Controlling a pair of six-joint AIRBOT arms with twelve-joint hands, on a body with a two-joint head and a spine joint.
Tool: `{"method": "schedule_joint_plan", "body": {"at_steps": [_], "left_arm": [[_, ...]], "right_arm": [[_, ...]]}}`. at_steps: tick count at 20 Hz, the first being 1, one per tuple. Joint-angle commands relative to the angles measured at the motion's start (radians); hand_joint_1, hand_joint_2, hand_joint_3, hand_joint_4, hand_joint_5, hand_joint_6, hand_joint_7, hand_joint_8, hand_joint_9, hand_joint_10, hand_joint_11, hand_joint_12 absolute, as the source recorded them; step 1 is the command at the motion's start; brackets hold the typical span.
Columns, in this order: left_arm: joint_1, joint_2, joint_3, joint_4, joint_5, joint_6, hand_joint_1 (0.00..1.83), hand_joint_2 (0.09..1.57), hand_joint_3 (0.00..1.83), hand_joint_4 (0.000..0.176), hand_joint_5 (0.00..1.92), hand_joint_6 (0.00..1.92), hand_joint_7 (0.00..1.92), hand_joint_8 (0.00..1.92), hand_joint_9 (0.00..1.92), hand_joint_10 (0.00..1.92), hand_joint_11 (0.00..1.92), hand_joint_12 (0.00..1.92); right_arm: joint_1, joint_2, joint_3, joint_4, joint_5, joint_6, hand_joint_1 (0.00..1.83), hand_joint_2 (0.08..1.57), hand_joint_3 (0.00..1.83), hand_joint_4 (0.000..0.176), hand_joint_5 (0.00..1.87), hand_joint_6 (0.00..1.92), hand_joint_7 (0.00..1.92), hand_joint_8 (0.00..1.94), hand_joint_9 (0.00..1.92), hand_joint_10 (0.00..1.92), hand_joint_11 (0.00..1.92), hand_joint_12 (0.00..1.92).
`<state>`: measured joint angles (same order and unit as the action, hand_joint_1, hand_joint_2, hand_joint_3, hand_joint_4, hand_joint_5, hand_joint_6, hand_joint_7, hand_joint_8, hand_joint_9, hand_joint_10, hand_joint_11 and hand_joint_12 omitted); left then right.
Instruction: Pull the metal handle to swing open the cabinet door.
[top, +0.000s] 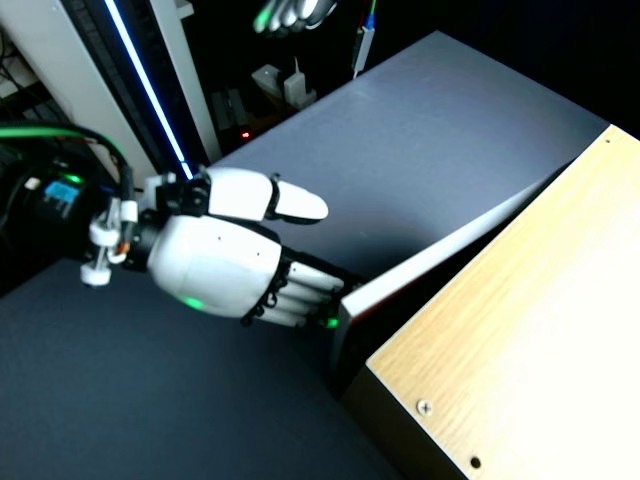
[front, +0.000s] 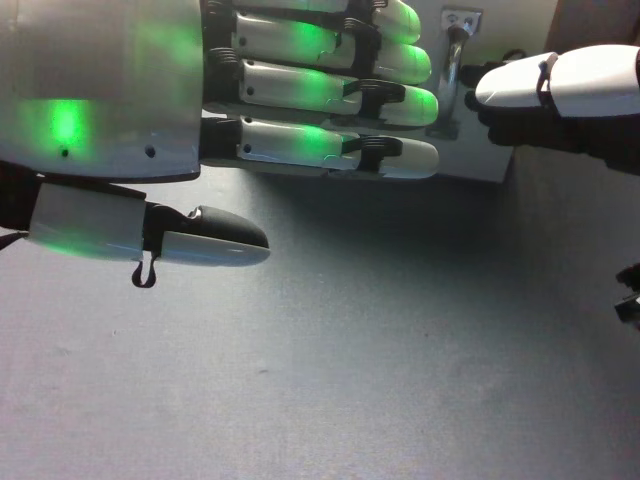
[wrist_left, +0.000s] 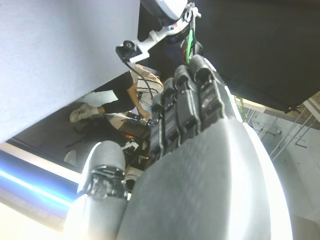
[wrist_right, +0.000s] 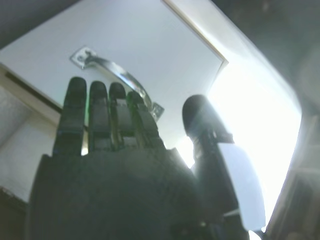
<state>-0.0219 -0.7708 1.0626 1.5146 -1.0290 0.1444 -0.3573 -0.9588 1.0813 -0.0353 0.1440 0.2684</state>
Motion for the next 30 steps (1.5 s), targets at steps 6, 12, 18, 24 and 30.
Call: {"method": "schedule_joint_plan", "body": {"at_steps": [6,12,18,24,30], "left_arm": [[-0.012,0.005,0.001,-0.093,-0.024,0.005,0.00,1.57,0.07,0.000,0.11,0.00,0.11,0.00,0.09,0.00,0.00,0.28],[-0.012,0.005,0.001,-0.093,-0.024,0.005,0.00,1.57,0.09,0.000,0.11,0.00,0.11,0.00,0.08,0.00,0.00,0.22],[-0.012,0.005,0.001,-0.093,-0.024,0.005,0.00,1.57,0.08,0.000,0.12,0.00,0.11,0.00,0.08,0.00,0.00,0.22],[-0.012,0.005,0.001,-0.093,-0.024,0.005,0.00,1.57,0.08,0.000,0.13,0.00,0.13,0.00,0.11,0.00,0.00,0.30],[-0.012,0.005,0.001,-0.093,-0.024,0.005,0.00,1.57,0.08,0.000,0.13,0.00,0.14,0.00,0.11,0.00,0.00,0.30]], "right_arm": [[-0.006,0.006,-0.043,-0.030,0.141,-0.035,0.00,1.52,0.30,0.000,0.00,0.00,0.01,0.00,0.00,0.00,0.00,0.09],[-0.020,0.023,-0.070,-0.047,0.154,-0.061,0.00,1.39,0.57,0.000,0.00,0.00,0.01,0.00,0.00,0.00,0.00,0.10],[-0.029,0.039,-0.073,-0.058,0.163,-0.061,0.00,1.38,0.58,0.000,0.01,0.00,0.01,0.00,0.00,0.00,0.00,0.07],[-0.037,0.054,-0.071,-0.075,0.163,-0.061,0.00,1.41,0.51,0.000,0.02,0.00,0.02,0.00,0.01,0.00,0.00,0.09],[-0.044,0.067,-0.063,-0.107,0.163,-0.061,0.00,1.46,0.36,0.000,0.02,0.00,0.03,0.00,0.02,0.00,0.00,0.13]]}}
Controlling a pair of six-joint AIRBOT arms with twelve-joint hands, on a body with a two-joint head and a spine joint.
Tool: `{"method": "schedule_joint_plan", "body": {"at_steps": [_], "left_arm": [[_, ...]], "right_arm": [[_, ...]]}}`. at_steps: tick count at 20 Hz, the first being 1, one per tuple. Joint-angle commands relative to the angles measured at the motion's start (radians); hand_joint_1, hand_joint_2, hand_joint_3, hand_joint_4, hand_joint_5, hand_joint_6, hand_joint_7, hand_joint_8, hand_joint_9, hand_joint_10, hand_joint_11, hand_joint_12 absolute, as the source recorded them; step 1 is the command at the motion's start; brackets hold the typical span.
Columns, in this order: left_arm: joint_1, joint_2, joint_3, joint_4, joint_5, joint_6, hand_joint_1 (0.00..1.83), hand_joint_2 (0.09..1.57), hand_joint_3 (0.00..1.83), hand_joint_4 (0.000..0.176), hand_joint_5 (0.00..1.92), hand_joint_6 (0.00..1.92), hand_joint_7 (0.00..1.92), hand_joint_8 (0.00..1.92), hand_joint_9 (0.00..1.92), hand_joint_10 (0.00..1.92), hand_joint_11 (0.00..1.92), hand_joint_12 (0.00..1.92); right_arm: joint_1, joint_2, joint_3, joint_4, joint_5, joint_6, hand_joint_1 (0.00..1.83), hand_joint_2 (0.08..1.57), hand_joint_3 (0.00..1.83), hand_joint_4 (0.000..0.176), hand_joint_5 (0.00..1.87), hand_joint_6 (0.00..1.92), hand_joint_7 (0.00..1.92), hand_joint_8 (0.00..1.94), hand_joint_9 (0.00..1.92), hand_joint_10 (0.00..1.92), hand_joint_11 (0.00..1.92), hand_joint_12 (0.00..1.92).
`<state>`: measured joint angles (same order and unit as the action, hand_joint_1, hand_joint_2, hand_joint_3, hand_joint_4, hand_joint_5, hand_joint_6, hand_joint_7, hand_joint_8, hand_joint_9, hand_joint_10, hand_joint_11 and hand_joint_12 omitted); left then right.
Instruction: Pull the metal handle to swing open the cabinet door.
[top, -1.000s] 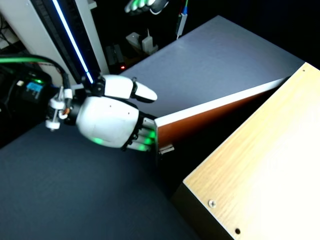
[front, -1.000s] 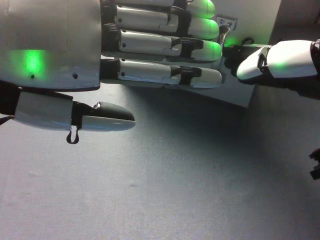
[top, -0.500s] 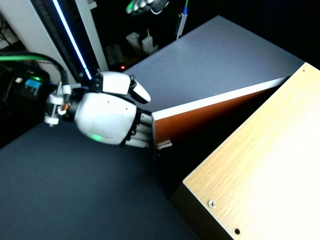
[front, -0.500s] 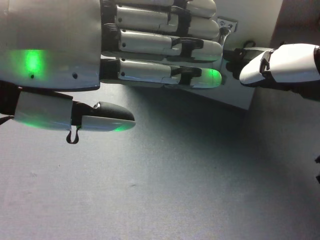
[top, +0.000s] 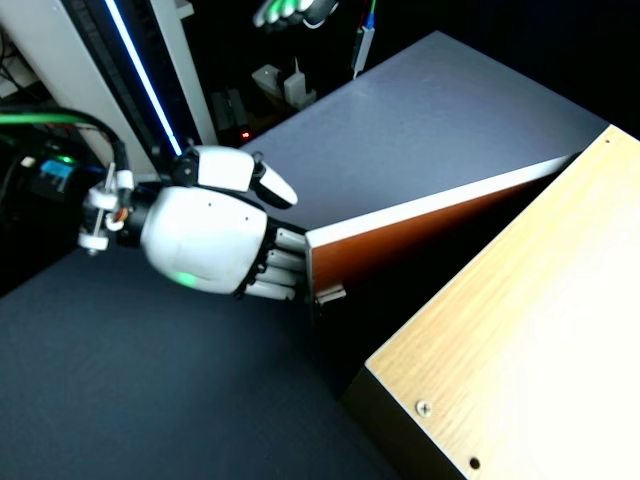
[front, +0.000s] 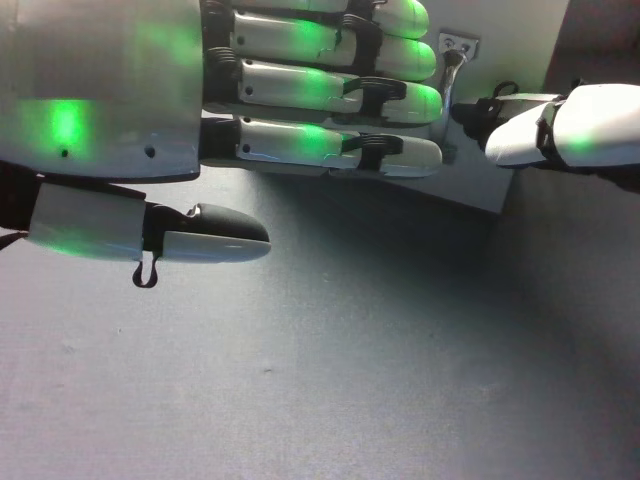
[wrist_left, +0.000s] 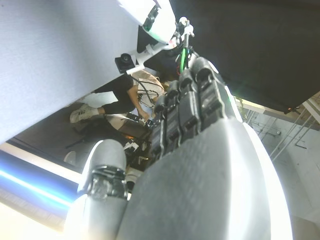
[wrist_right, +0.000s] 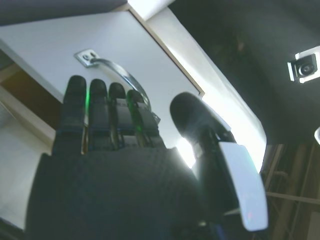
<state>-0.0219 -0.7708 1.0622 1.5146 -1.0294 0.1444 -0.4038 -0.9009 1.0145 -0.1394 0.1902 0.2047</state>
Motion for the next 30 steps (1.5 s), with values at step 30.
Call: {"method": "schedule_joint_plan", "body": {"at_steps": [30], "left_arm": [[-0.012,0.005,0.001,-0.093,-0.023,0.005,0.00,1.57,0.09,0.000,0.13,0.00,0.15,0.00,0.14,0.00,0.00,0.41]], "right_arm": [[-0.137,0.084,0.054,-0.395,0.348,0.003,0.00,1.57,0.21,0.000,0.02,0.00,0.03,0.00,0.03,0.00,0.00,0.15]]}}
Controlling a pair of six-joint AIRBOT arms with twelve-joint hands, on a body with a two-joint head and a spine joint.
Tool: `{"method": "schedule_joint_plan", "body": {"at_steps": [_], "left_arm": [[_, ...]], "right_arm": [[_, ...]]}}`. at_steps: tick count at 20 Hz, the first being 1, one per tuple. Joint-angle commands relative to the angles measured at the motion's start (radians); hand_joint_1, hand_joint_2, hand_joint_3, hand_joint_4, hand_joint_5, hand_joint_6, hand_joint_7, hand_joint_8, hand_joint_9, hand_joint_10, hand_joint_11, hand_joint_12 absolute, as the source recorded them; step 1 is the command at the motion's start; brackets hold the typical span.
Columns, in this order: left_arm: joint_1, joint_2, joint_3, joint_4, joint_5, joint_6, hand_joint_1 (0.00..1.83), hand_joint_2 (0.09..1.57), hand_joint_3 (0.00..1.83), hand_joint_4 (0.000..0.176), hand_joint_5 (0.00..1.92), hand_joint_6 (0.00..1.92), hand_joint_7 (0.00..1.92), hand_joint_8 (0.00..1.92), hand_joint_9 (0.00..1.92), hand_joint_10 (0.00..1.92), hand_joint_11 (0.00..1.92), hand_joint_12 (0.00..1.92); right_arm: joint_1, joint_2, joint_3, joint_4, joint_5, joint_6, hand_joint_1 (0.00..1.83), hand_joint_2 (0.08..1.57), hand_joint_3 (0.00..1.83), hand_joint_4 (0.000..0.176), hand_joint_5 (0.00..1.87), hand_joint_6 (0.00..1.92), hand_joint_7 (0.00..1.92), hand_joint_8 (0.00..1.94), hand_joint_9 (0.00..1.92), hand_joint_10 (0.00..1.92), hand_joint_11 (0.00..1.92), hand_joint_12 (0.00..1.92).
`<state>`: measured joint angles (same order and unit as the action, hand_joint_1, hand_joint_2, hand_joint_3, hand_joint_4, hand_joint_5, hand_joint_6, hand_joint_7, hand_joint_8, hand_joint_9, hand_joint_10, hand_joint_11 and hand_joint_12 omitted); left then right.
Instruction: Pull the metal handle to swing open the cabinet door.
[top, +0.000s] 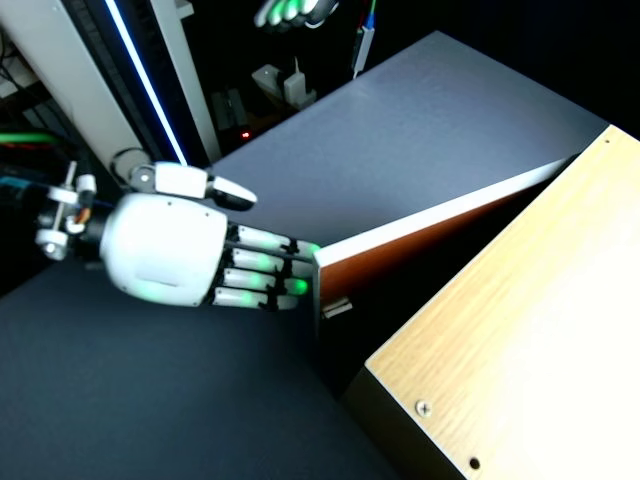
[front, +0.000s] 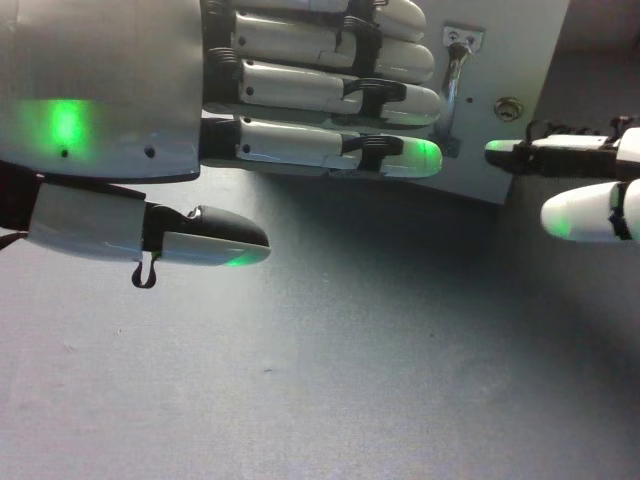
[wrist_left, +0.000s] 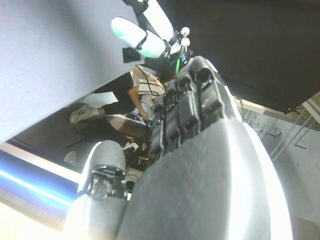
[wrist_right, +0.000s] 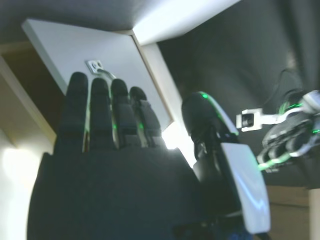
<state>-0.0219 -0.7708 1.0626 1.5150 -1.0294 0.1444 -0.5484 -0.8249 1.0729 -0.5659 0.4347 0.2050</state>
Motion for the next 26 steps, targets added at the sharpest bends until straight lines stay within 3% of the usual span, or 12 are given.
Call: {"method": "schedule_joint_plan", "body": {"at_steps": [1,3,5,8,16,22,26], "left_arm": [[-0.012,0.005,0.001,-0.093,-0.023,0.005,0.00,1.57,0.13,0.000,0.13,0.00,0.15,0.00,0.14,0.00,0.00,0.41],[-0.012,0.005,0.001,-0.093,-0.023,0.005,0.00,1.57,0.32,0.000,0.13,0.00,0.15,0.00,0.14,0.00,0.00,0.41],[-0.012,0.005,0.001,-0.093,-0.023,0.005,0.00,1.57,0.36,0.000,0.13,0.00,0.15,0.00,0.13,0.00,0.00,0.37],[-0.012,0.005,0.001,-0.093,-0.023,0.005,0.00,1.57,0.38,0.000,0.14,0.00,0.16,0.01,0.15,0.00,0.00,0.38],[-0.012,0.005,0.001,-0.093,-0.023,0.005,0.00,1.55,0.36,0.000,0.15,0.00,0.16,0.00,0.15,0.00,0.00,0.39],[-0.012,0.005,0.001,-0.093,-0.023,0.005,0.00,1.55,0.35,0.000,0.14,0.00,0.15,0.00,0.13,0.00,0.00,0.37],[-0.012,0.005,0.001,-0.093,-0.023,0.005,0.00,1.54,0.35,0.000,0.14,0.00,0.16,0.00,0.14,0.00,0.00,0.40]], "right_arm": [[0.006,0.010,0.011,0.011,0.113,0.002,0.00,1.57,0.23,0.000,0.01,0.00,0.03,0.00,0.02,0.00,0.00,0.14],[0.006,0.008,0.057,-0.042,0.124,0.002,0.00,1.57,0.32,0.000,0.00,0.00,0.03,0.00,0.02,0.00,0.00,0.14],[0.006,0.007,0.082,-0.061,0.124,0.002,0.00,1.57,0.36,0.000,0.01,0.00,0.03,0.00,0.02,0.00,0.00,0.14],[0.006,0.006,0.127,-0.117,0.134,0.002,0.00,1.52,0.53,0.000,0.01,0.00,0.03,0.00,0.02,0.00,0.00,0.13],[0.004,-0.017,0.218,-0.202,0.172,0.113,0.00,1.49,0.61,0.000,0.03,0.00,0.04,0.00,0.03,0.00,0.00,0.18],[0.021,-0.053,0.278,-0.181,0.166,0.143,0.00,1.47,0.63,0.000,0.03,0.00,0.04,0.00,0.03,0.00,0.00,0.16],[0.069,-0.085,0.275,-0.061,0.131,0.143,0.00,1.47,0.62,0.000,0.04,0.00,0.05,0.00,0.04,0.00,0.00,0.18]]}}
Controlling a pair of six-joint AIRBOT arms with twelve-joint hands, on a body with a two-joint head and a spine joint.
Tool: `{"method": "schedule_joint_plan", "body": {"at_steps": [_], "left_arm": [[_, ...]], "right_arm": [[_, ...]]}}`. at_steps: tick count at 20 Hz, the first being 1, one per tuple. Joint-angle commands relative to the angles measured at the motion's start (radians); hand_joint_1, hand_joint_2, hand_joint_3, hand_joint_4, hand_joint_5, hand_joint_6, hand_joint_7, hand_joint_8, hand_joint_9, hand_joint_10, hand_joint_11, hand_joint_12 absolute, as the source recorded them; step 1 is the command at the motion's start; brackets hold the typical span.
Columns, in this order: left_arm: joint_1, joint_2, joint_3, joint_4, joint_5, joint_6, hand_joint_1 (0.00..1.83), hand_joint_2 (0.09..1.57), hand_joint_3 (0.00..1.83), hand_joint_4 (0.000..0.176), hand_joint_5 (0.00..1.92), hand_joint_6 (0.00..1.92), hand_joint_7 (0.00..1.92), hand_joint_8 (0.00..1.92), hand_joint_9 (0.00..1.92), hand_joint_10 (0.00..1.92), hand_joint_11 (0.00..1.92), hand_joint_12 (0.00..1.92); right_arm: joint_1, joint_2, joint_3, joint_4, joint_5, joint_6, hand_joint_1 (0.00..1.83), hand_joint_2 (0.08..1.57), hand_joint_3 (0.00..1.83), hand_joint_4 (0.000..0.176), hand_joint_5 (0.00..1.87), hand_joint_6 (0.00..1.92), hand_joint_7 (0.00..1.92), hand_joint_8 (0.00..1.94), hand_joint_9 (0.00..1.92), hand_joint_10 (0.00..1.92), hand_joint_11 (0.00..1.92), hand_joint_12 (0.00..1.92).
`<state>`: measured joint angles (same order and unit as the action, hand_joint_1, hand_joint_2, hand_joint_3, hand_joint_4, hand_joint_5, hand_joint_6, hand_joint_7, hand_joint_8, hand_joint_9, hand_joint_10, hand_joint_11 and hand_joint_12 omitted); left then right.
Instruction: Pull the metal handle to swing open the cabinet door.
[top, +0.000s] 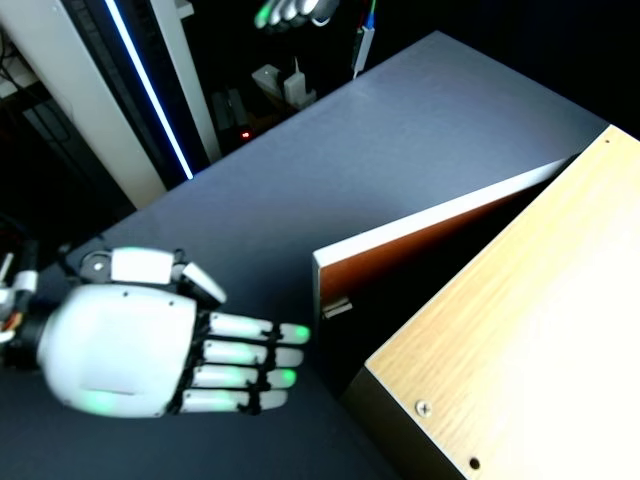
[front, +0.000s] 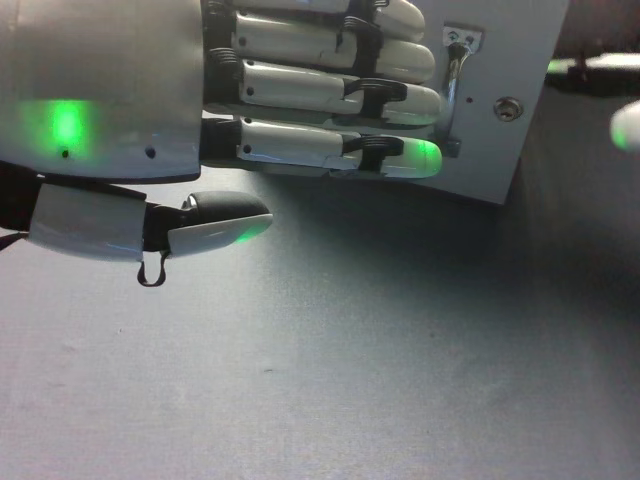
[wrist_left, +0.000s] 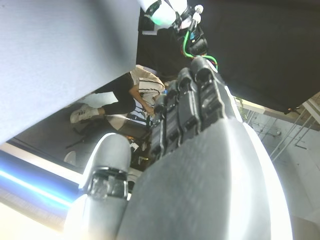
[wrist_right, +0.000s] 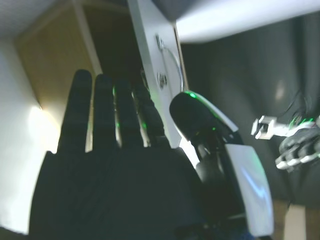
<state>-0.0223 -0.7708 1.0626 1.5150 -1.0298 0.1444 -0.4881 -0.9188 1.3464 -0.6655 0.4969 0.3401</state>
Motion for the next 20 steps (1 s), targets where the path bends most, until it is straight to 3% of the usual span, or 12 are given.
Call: {"method": "schedule_joint_plan", "body": {"at_steps": [1,8,14,20], "left_arm": [[-0.011,0.005,0.001,-0.093,-0.023,0.005,0.00,1.54,0.36,0.000,0.15,0.00,0.17,0.00,0.15,0.00,0.00,0.42],[-0.011,0.005,0.001,-0.093,-0.023,0.005,0.00,1.54,0.35,0.000,0.18,0.00,0.19,0.00,0.17,0.00,0.00,0.45],[-0.011,0.005,0.001,-0.093,-0.023,0.005,0.00,1.55,0.34,0.000,0.16,0.00,0.17,0.00,0.16,0.00,0.00,0.43],[-0.011,0.005,0.001,-0.093,-0.023,0.005,0.00,1.55,0.32,0.000,0.17,0.00,0.18,0.00,0.17,0.00,0.00,0.45]], "right_arm": [[0.019,0.000,-0.002,0.077,0.069,0.007,0.00,1.46,0.62,0.000,0.03,0.00,0.05,0.00,0.04,0.00,0.00,0.18],[0.074,-0.049,-0.015,0.188,0.078,0.007,0.00,1.47,0.62,0.000,0.04,0.00,0.05,0.00,0.04,0.00,0.00,0.20],[0.075,-0.069,-0.018,0.185,0.115,0.007,0.00,1.48,0.60,0.000,0.05,0.01,0.05,0.00,0.04,0.00,0.00,0.18],[0.075,-0.074,-0.046,0.098,0.160,0.007,0.00,1.47,0.60,0.000,0.03,0.00,0.04,0.00,0.03,0.00,0.00,0.16]]}}
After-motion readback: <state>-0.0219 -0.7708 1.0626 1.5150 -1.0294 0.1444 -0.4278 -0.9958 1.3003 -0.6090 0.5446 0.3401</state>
